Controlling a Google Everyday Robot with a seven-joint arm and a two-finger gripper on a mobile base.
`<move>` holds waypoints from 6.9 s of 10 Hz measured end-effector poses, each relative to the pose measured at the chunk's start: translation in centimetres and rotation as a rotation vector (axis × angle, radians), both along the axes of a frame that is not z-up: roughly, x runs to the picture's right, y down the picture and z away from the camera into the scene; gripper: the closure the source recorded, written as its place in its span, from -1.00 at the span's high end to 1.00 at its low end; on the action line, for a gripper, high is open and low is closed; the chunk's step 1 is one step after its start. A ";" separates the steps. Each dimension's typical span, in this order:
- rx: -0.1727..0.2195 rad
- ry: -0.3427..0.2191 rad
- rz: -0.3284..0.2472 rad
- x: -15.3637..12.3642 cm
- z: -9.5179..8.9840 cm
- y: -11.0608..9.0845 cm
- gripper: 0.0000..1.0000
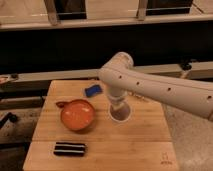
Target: Place the ceramic cup in the ceramic bowl
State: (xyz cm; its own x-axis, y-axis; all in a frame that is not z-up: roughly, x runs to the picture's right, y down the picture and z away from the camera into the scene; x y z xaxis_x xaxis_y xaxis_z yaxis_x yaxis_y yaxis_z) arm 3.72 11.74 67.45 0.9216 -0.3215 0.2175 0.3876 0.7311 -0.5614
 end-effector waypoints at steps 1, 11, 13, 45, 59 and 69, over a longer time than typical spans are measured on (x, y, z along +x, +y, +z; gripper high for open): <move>0.006 -0.005 -0.018 -1.3 -0.1 -0.3 -0.97; 0.007 -0.089 -0.134 -10.8 1.6 -1.0 -0.97; 0.010 -0.098 -0.146 -12.2 2.3 -1.2 -0.97; 0.010 -0.068 -0.165 -17.7 6.5 -0.5 -0.97; -0.005 -0.066 -0.148 -18.3 8.1 0.1 -0.97; -0.014 -0.067 -0.139 -18.6 9.1 0.3 -0.82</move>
State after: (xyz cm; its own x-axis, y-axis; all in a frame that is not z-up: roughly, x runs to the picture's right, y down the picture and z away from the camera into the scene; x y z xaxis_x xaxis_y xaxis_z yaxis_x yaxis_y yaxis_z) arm -14.91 11.99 76.56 0.8515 -0.4419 0.2824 0.5218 0.6602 -0.5403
